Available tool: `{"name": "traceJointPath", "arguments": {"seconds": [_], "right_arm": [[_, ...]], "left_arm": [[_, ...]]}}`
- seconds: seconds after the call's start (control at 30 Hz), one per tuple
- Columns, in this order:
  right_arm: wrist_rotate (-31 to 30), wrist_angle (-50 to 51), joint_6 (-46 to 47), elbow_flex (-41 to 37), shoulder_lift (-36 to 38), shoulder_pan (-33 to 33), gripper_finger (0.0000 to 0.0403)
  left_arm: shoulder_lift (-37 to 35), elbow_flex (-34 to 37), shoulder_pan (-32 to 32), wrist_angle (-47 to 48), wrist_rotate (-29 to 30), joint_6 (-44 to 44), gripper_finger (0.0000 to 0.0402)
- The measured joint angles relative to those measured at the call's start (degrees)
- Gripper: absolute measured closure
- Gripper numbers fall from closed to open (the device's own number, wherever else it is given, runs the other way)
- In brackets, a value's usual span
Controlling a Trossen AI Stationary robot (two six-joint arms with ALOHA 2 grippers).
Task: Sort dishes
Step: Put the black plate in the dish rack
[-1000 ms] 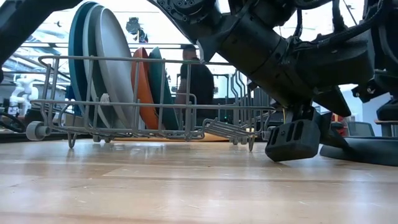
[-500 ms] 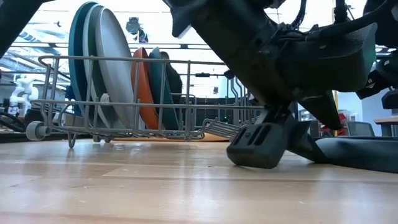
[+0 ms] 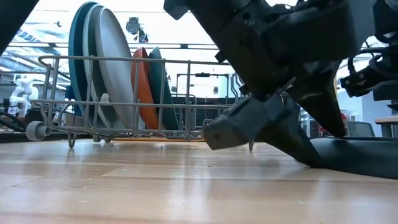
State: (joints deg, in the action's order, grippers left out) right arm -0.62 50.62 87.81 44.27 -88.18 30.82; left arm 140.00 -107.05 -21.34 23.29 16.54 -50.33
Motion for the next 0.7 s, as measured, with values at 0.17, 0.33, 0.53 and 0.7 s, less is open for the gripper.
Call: {"name": "traceJointPath", "arguments": {"seconds": [0.17,0.33,0.53,0.7], "right_arm": [[-0.20,-1.76,-0.28,0.00,0.00,-0.19,0.0403],[-0.05,-2.72,-0.74,-0.03,-0.04,-0.56,0.0403],[-0.60,-4.99,-2.01,-0.17,-0.04,-1.54,0.0403],[-0.60,-5.06,-2.01,-0.20,-0.04,-1.57,0.0403]], "left_arm": [[0.00,-2.18,0.00,3.29,-4.78,-1.03,0.0159],[0.00,-4.22,0.35,7.93,-7.61,-1.04,0.0158],[0.55,-4.30,1.20,8.34,-8.58,-1.53,0.0158],[1.26,-4.30,1.18,7.05,-6.60,-1.84,0.0158]]}}
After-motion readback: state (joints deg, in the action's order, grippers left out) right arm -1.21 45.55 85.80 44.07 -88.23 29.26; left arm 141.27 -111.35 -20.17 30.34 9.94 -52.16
